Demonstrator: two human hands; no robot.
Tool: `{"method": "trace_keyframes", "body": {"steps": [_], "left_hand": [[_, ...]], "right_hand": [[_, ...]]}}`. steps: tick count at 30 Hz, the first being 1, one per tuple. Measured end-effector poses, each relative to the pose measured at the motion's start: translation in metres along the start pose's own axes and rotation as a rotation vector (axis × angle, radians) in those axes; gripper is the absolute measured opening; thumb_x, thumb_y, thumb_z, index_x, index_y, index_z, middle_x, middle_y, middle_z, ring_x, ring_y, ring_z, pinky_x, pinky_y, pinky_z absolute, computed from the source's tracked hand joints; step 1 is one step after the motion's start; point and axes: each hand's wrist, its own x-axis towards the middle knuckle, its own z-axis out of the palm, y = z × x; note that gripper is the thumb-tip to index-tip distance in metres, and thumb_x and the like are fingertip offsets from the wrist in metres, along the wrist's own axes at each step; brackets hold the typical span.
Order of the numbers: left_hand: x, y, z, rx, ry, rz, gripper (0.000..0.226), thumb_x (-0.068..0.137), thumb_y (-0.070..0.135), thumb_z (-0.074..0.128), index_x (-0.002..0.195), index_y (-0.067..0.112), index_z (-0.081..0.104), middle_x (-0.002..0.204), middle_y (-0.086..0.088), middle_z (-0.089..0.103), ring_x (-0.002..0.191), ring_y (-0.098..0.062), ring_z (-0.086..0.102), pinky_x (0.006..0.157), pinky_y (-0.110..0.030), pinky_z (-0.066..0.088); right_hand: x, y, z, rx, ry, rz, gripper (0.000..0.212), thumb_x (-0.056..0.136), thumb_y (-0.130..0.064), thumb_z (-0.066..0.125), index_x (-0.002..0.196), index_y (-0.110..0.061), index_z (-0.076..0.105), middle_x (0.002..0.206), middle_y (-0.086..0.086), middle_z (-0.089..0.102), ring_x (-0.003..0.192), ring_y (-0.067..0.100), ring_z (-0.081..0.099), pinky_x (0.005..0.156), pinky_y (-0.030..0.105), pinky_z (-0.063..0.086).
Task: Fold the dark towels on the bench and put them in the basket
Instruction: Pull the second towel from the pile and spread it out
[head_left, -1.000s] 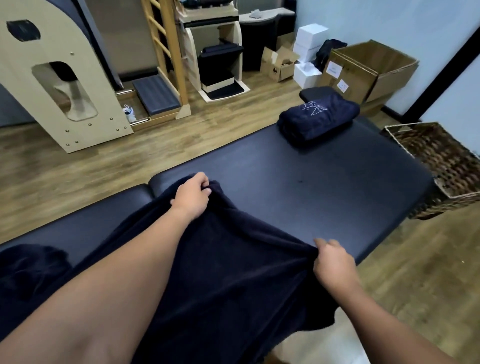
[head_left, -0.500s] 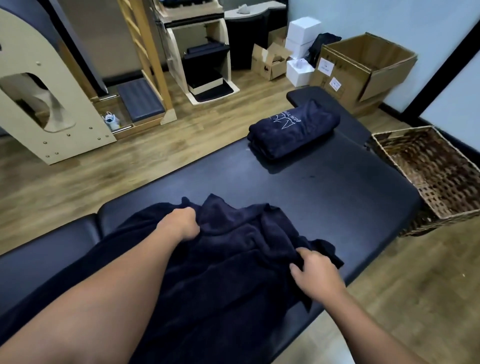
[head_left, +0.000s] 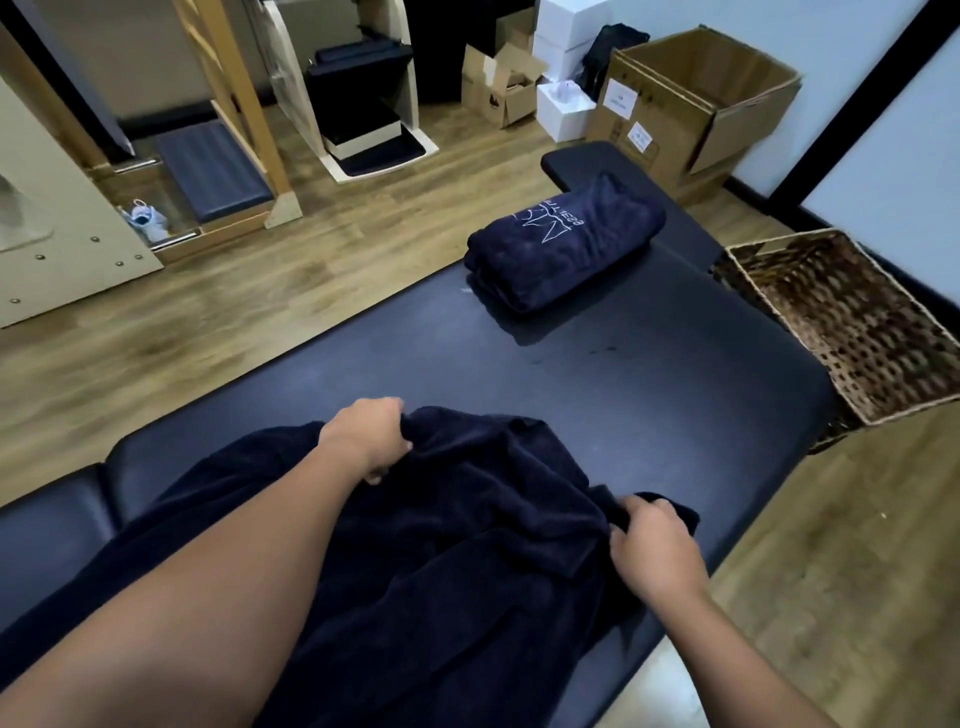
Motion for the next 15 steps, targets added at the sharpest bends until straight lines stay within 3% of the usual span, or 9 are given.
{"method": "trace_keyframes", "body": {"steps": [2, 4, 7, 8, 10, 12, 13, 15], "left_hand": [[0.014, -0.002, -0.013, -0.099, 0.128, -0.018, 0.012, 0.093, 0.031, 0.06, 0.095, 0.022, 0.052, 0.055, 0.0, 0.07, 0.053, -0.019, 0.069, 0.067, -0.035, 0.06], [0.033, 0.001, -0.035, -0.283, 0.29, -0.041, 0.014, 0.091, 0.03, 0.059, 0.09, 0.02, 0.048, 0.059, -0.004, 0.072, 0.059, -0.022, 0.071, 0.073, -0.038, 0.06], [0.053, 0.019, -0.072, -0.401, 0.454, 0.055, 0.02, 0.095, 0.022, 0.059, 0.107, 0.013, 0.045, 0.103, -0.017, 0.071, 0.096, -0.038, 0.067, 0.083, -0.04, 0.05], [0.055, 0.027, -0.082, -0.433, 0.43, 0.123, 0.03, 0.097, 0.02, 0.06, 0.121, 0.015, 0.043, 0.111, -0.016, 0.065, 0.103, -0.039, 0.062, 0.084, -0.038, 0.044], [0.053, 0.042, -0.091, -0.465, 0.262, 0.27, 0.078, 0.095, 0.018, 0.067, 0.153, 0.034, 0.017, 0.125, -0.007, 0.055, 0.113, -0.03, 0.058, 0.091, -0.036, 0.041], [0.058, 0.04, -0.081, -0.276, 0.086, 0.303, 0.106, 0.089, 0.021, 0.075, 0.157, 0.048, -0.001, 0.152, -0.012, 0.039, 0.136, -0.029, 0.046, 0.108, -0.037, 0.038], [0.062, 0.036, -0.07, -0.13, 0.037, 0.286, 0.102, 0.087, 0.025, 0.076, 0.158, 0.045, 0.007, 0.16, -0.017, 0.028, 0.145, -0.032, 0.036, 0.115, -0.039, 0.035], [0.065, 0.029, -0.048, 0.145, 0.001, 0.226, 0.069, 0.086, 0.039, 0.072, 0.147, 0.032, 0.042, 0.152, -0.018, 0.037, 0.139, -0.037, 0.041, 0.112, -0.05, 0.04]], "right_hand": [[0.002, -0.002, -0.006, -0.016, -0.003, -0.015, 0.02, 0.095, -0.029, 0.056, 0.111, -0.029, 0.067, 0.101, -0.001, 0.059, 0.09, 0.026, 0.062, 0.067, 0.033, 0.042], [0.006, -0.002, -0.016, -0.017, 0.027, 0.044, 0.01, 0.089, -0.03, 0.057, 0.088, -0.023, 0.063, 0.08, -0.002, 0.06, 0.086, 0.029, 0.063, 0.065, 0.032, 0.044], [0.019, 0.003, -0.033, 0.052, 0.163, 0.193, 0.024, 0.08, -0.035, 0.059, 0.07, -0.013, 0.059, 0.074, 0.009, 0.064, 0.08, 0.035, 0.062, 0.068, 0.035, 0.052], [0.024, 0.005, -0.038, 0.079, 0.224, 0.221, 0.027, 0.081, -0.035, 0.06, 0.068, -0.012, 0.058, 0.073, 0.011, 0.064, 0.08, 0.036, 0.062, 0.069, 0.036, 0.052], [0.034, 0.009, -0.046, 0.11, 0.347, 0.246, 0.032, 0.088, -0.038, 0.061, 0.069, -0.012, 0.058, 0.072, 0.01, 0.062, 0.078, 0.036, 0.059, 0.068, 0.037, 0.05], [0.042, 0.008, -0.049, 0.118, 0.385, 0.251, 0.035, 0.094, -0.046, 0.056, 0.079, -0.015, 0.059, 0.079, 0.009, 0.063, 0.08, 0.035, 0.057, 0.068, 0.037, 0.046], [0.044, 0.006, -0.047, 0.109, 0.36, 0.248, 0.034, 0.096, -0.049, 0.052, 0.089, -0.017, 0.061, 0.088, 0.011, 0.066, 0.087, 0.037, 0.059, 0.071, 0.037, 0.046], [0.045, 0.002, -0.037, 0.071, 0.276, 0.156, 0.03, 0.099, -0.044, 0.049, 0.111, -0.018, 0.06, 0.107, 0.013, 0.066, 0.101, 0.038, 0.061, 0.077, 0.038, 0.046]]}}
